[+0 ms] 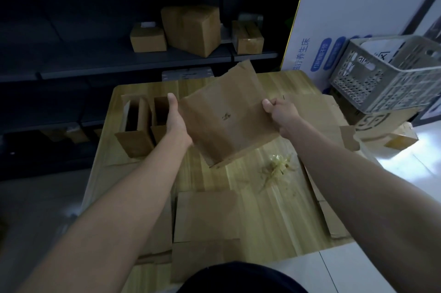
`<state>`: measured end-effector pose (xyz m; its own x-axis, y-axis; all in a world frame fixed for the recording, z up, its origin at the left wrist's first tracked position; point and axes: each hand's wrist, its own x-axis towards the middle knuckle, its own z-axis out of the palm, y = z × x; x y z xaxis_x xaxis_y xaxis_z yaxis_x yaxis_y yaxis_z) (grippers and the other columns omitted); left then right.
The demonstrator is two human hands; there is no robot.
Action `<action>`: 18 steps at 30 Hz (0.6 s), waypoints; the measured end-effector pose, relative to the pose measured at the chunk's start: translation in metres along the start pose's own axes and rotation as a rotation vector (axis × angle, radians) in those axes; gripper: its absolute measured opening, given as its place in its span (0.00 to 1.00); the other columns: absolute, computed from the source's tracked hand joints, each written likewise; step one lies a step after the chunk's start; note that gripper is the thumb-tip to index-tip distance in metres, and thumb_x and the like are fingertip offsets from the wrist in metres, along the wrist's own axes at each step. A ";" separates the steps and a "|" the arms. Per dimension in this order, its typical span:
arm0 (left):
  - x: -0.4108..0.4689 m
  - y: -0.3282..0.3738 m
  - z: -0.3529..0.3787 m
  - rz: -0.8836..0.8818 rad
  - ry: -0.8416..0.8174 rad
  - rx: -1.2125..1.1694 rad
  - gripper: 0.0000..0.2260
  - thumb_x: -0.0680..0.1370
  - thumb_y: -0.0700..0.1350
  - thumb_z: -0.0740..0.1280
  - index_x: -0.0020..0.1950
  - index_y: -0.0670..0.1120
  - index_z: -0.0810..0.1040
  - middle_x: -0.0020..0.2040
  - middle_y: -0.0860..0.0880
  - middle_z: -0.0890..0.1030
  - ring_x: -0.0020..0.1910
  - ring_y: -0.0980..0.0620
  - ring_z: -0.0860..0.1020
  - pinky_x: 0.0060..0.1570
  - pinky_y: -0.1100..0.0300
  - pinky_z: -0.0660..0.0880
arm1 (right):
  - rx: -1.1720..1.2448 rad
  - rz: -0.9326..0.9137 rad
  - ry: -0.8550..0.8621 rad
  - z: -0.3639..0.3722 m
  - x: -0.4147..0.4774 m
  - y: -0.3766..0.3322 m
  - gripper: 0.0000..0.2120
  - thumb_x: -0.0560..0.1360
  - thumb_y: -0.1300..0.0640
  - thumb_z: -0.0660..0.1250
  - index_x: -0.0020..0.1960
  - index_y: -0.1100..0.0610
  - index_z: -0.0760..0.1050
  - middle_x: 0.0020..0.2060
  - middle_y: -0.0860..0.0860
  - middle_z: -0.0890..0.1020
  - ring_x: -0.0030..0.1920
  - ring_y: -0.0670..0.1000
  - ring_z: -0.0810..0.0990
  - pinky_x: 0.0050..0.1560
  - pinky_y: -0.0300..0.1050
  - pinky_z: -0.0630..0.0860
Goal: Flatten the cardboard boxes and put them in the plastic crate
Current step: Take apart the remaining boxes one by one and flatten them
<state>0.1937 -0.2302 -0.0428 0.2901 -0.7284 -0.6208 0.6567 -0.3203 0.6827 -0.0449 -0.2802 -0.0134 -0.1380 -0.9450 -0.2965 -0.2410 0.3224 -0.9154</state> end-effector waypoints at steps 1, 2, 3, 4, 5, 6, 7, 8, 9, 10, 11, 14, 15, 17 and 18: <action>0.000 0.003 0.000 -0.012 0.017 -0.004 0.47 0.58 0.77 0.64 0.70 0.50 0.69 0.65 0.43 0.74 0.65 0.36 0.70 0.64 0.30 0.58 | -0.008 -0.002 -0.029 -0.001 -0.001 0.004 0.16 0.76 0.50 0.68 0.32 0.53 0.71 0.36 0.51 0.75 0.36 0.50 0.72 0.34 0.42 0.68; 0.001 0.004 -0.001 -0.026 0.028 -0.004 0.43 0.61 0.75 0.65 0.68 0.49 0.71 0.63 0.42 0.75 0.63 0.35 0.71 0.63 0.29 0.58 | -0.004 -0.003 -0.058 -0.003 -0.002 0.006 0.15 0.76 0.49 0.68 0.34 0.53 0.71 0.37 0.51 0.75 0.37 0.50 0.72 0.36 0.42 0.68; 0.001 0.005 -0.002 -0.038 0.028 -0.008 0.35 0.65 0.71 0.66 0.63 0.48 0.75 0.60 0.42 0.77 0.59 0.35 0.72 0.61 0.28 0.59 | 0.028 0.014 -0.087 -0.003 -0.004 0.007 0.13 0.75 0.47 0.68 0.37 0.53 0.73 0.39 0.50 0.76 0.38 0.50 0.74 0.37 0.42 0.68; 0.001 0.004 -0.003 -0.049 0.025 -0.008 0.26 0.69 0.66 0.66 0.56 0.49 0.77 0.56 0.42 0.79 0.56 0.35 0.74 0.60 0.28 0.61 | 0.084 0.055 -0.121 -0.003 -0.008 0.005 0.13 0.74 0.43 0.69 0.41 0.53 0.75 0.40 0.49 0.79 0.40 0.49 0.76 0.37 0.41 0.68; 0.001 0.003 -0.004 -0.058 0.019 -0.007 0.18 0.72 0.61 0.65 0.52 0.49 0.78 0.53 0.42 0.79 0.55 0.36 0.74 0.59 0.27 0.61 | 0.143 0.104 -0.153 -0.003 -0.010 0.003 0.17 0.70 0.38 0.70 0.45 0.53 0.77 0.43 0.47 0.81 0.42 0.47 0.78 0.37 0.41 0.69; 0.001 0.002 -0.006 -0.059 0.007 0.003 0.14 0.75 0.58 0.63 0.51 0.50 0.78 0.52 0.42 0.79 0.55 0.37 0.74 0.60 0.27 0.61 | 0.184 0.138 -0.175 -0.003 -0.010 0.000 0.23 0.66 0.33 0.70 0.48 0.52 0.77 0.44 0.46 0.82 0.44 0.47 0.79 0.38 0.43 0.71; 0.002 -0.001 -0.008 -0.045 -0.014 0.024 0.12 0.76 0.56 0.62 0.52 0.50 0.78 0.52 0.43 0.80 0.54 0.37 0.75 0.60 0.27 0.62 | 0.202 0.148 -0.180 -0.002 -0.009 -0.001 0.29 0.62 0.29 0.70 0.49 0.52 0.78 0.46 0.47 0.82 0.46 0.48 0.80 0.42 0.45 0.74; 0.001 -0.003 -0.010 -0.025 -0.038 0.052 0.11 0.77 0.54 0.61 0.52 0.50 0.78 0.52 0.43 0.80 0.53 0.38 0.76 0.59 0.29 0.65 | 0.217 0.144 -0.176 -0.002 -0.008 -0.003 0.33 0.58 0.26 0.69 0.49 0.51 0.78 0.47 0.48 0.82 0.47 0.50 0.80 0.48 0.49 0.76; 0.000 -0.004 -0.012 -0.004 -0.055 0.086 0.10 0.78 0.52 0.61 0.52 0.49 0.78 0.51 0.43 0.81 0.52 0.39 0.77 0.55 0.32 0.70 | 0.228 0.129 -0.161 -0.003 -0.006 -0.003 0.36 0.55 0.24 0.69 0.48 0.51 0.77 0.48 0.49 0.83 0.49 0.52 0.81 0.52 0.52 0.76; 0.000 -0.005 -0.014 0.017 -0.055 0.124 0.09 0.78 0.50 0.61 0.53 0.49 0.78 0.51 0.43 0.81 0.52 0.41 0.78 0.50 0.37 0.75 | 0.241 0.115 -0.146 -0.004 -0.004 -0.003 0.37 0.53 0.23 0.68 0.47 0.51 0.77 0.47 0.50 0.83 0.50 0.53 0.81 0.55 0.54 0.76; 0.001 -0.004 -0.016 0.037 -0.041 0.165 0.08 0.79 0.49 0.62 0.53 0.49 0.78 0.52 0.44 0.81 0.51 0.42 0.79 0.44 0.43 0.77 | 0.251 0.108 -0.128 -0.005 -0.002 -0.002 0.35 0.52 0.22 0.67 0.45 0.50 0.77 0.44 0.49 0.84 0.49 0.53 0.82 0.55 0.54 0.76; 0.007 -0.003 -0.020 0.145 0.032 0.323 0.08 0.79 0.49 0.64 0.55 0.46 0.75 0.54 0.45 0.80 0.51 0.44 0.78 0.39 0.50 0.76 | 0.240 0.127 -0.158 -0.009 0.001 0.002 0.31 0.56 0.21 0.64 0.39 0.48 0.77 0.33 0.45 0.84 0.40 0.51 0.84 0.43 0.49 0.79; 0.009 -0.003 -0.020 0.189 0.093 0.359 0.10 0.79 0.49 0.64 0.56 0.45 0.73 0.54 0.45 0.79 0.51 0.45 0.78 0.43 0.49 0.77 | 0.202 0.139 -0.198 -0.009 -0.001 0.002 0.33 0.55 0.21 0.64 0.40 0.49 0.77 0.32 0.45 0.84 0.37 0.49 0.84 0.36 0.45 0.79; 0.013 -0.004 -0.022 0.270 0.241 0.408 0.12 0.79 0.52 0.64 0.57 0.45 0.71 0.54 0.45 0.77 0.52 0.44 0.77 0.53 0.45 0.76 | 0.011 0.160 -0.260 -0.009 -0.005 0.002 0.37 0.53 0.21 0.66 0.45 0.52 0.78 0.34 0.46 0.85 0.35 0.48 0.84 0.30 0.42 0.79; 0.014 -0.006 -0.023 0.304 0.288 0.430 0.13 0.79 0.52 0.63 0.57 0.46 0.69 0.54 0.45 0.76 0.53 0.43 0.76 0.56 0.46 0.75 | -0.116 0.145 -0.269 -0.007 -0.005 0.002 0.37 0.55 0.24 0.69 0.49 0.54 0.78 0.38 0.48 0.85 0.38 0.50 0.84 0.35 0.45 0.80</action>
<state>0.2101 -0.2246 -0.0650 0.6374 -0.6511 -0.4120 0.1918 -0.3838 0.9033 -0.0517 -0.2742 -0.0122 0.0763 -0.8642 -0.4973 -0.3472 0.4445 -0.8258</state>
